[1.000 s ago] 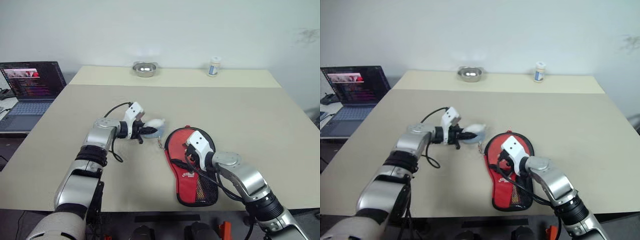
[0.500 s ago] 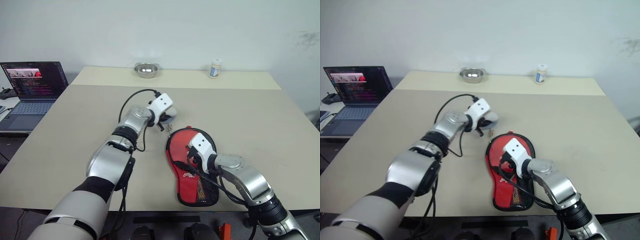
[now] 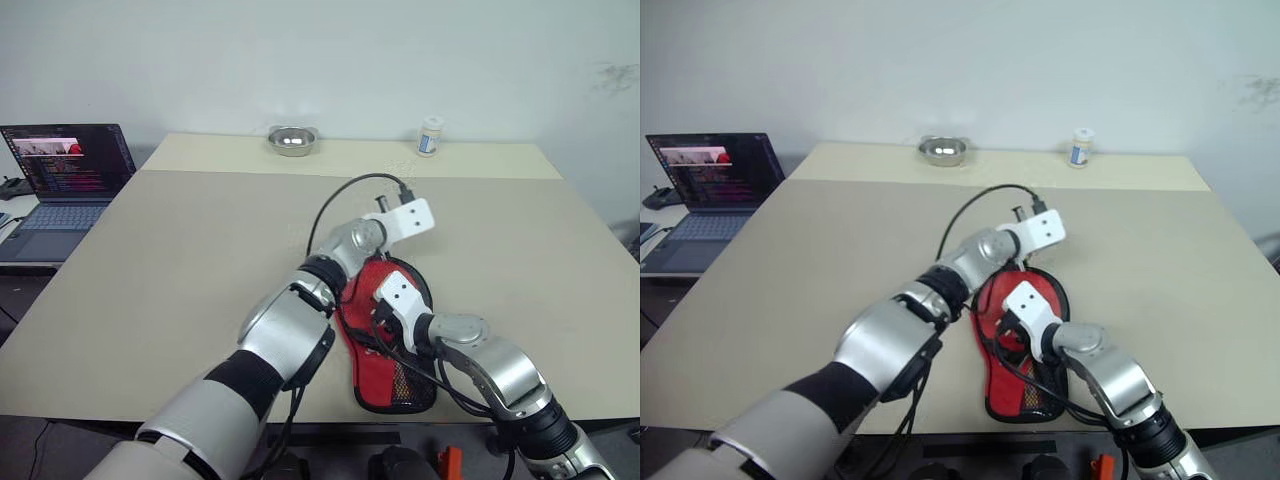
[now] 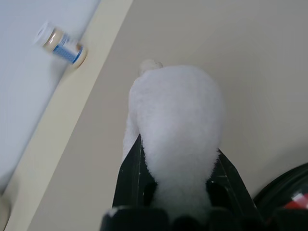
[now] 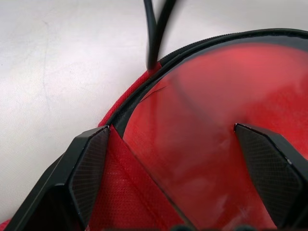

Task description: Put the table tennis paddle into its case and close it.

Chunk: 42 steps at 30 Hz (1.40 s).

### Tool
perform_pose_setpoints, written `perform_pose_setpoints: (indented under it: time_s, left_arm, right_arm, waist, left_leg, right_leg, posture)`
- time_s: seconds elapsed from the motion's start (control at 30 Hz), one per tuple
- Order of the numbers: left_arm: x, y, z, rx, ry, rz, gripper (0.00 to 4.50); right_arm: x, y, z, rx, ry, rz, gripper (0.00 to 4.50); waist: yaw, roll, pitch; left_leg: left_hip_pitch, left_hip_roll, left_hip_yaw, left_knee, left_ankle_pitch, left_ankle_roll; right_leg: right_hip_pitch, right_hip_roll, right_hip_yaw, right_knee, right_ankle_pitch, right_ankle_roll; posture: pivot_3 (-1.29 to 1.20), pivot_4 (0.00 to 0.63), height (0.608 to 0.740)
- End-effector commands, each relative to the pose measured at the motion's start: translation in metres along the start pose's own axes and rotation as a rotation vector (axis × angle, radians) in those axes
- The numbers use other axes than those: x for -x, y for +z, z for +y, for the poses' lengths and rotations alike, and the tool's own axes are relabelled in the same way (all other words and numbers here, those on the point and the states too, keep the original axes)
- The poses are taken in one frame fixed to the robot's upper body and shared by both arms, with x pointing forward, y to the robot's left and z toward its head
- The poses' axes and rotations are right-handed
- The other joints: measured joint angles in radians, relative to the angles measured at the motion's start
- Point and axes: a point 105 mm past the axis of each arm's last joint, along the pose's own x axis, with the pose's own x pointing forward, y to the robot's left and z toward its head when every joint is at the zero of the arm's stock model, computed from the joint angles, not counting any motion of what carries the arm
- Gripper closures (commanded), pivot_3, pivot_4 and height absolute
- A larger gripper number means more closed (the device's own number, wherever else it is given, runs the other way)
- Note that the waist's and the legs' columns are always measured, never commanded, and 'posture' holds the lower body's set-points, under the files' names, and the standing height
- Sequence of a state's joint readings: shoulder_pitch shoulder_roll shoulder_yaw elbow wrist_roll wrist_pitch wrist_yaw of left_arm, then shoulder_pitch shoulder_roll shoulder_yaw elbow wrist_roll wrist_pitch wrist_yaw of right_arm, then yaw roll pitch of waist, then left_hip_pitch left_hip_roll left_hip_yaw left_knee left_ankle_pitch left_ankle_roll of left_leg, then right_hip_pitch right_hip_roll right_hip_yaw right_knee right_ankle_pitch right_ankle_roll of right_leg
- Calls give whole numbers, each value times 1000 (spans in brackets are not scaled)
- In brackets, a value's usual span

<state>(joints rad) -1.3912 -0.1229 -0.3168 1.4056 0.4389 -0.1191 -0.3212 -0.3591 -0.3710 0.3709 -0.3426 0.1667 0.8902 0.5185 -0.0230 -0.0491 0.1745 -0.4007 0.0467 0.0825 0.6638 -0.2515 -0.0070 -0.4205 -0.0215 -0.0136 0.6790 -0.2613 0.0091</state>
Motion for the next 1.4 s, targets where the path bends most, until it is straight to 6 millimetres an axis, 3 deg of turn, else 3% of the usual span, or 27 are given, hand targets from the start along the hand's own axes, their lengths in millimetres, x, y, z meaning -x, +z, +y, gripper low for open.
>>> perform_pose_setpoints:
  time_s: [0.03, 0.2, 0.3, 0.43, 0.73, 0.83, 1.07, 1.23, 1.4]
  left_arm:
    - [-2, 57, 1, -64, -19, -160, 4084]
    - [-5, 74, -31, -57, -145, -226, 4084]
    - [-5, 72, -51, -20, -247, -234, 4084]
    - [-4, 63, -64, -2, -334, -222, 4084]
    - [1, 48, -77, 10, -436, -209, 995]
    - [1, 46, -70, 29, -413, -214, 24]
    - [5, 56, -32, 261, -310, -282, 24]
    - [12, 60, -8, 311, -261, -337, 24]
    - [37, 55, 51, 334, -155, -434, 24]
  right_arm:
    - [-7, -48, 21, -99, 78, 185, 0]
    - [-7, -49, 20, -96, 72, 187, 0]
    - [-8, -48, 18, -92, 69, 183, 0]
    - [-9, -48, 17, -91, 66, 181, 0]
    - [-9, -45, 12, -82, 64, 178, 0]
    - [-9, -45, 10, -78, 62, 178, 0]
    - [-9, -41, 4, -73, 52, 169, 0]
    - [-9, -34, 2, -69, 46, 153, 0]
    - [-6, -4, 4, -100, 40, 54, 0]
  waist:
    - [0, 0, 0]
    - [-2, 2, -2]
    - [-2, 3, -2]
    - [-2, 3, -3]
    - [-4, 4, -4]
    - [-4, 4, -5]
    - [-5, 4, -5]
    - [-5, 4, -5]
    - [-11, 4, -5]
  left_leg:
    - [0, 0, 0, 0, 0, 0]
    - [0, 0, 0, -1, 0, 0]
    - [0, 0, 0, -1, 0, 0]
    - [0, 0, 0, -1, 0, 0]
    - [1, 0, 0, 0, 0, 0]
    - [1, 0, 0, 0, 0, 0]
    - [1, 0, -1, 0, 0, 0]
    - [1, 0, -1, 0, 0, 0]
    - [1, 0, 0, 0, 0, 0]
  right_leg:
    - [0, 0, 0, 0, 0, 0]
    - [0, 0, 0, 0, 0, 0]
    - [0, 0, 0, 0, 0, 0]
    - [0, 0, 0, 0, 0, 0]
    - [0, 1, 0, 0, 0, 0]
    - [0, 1, 0, 0, 0, 0]
    - [0, 1, 0, 1, 0, 0]
    - [1, 1, 0, 1, 0, 0]
    - [0, 1, 1, 1, 0, 0]
  posture:
    - [0, 150, 740]
    - [0, 150, 740]
    - [0, 150, 740]
    - [0, 150, 740]
    - [0, 150, 740]
    - [0, 150, 740]
    - [0, 150, 740]
    - [0, 150, 740]
    - [0, 150, 740]
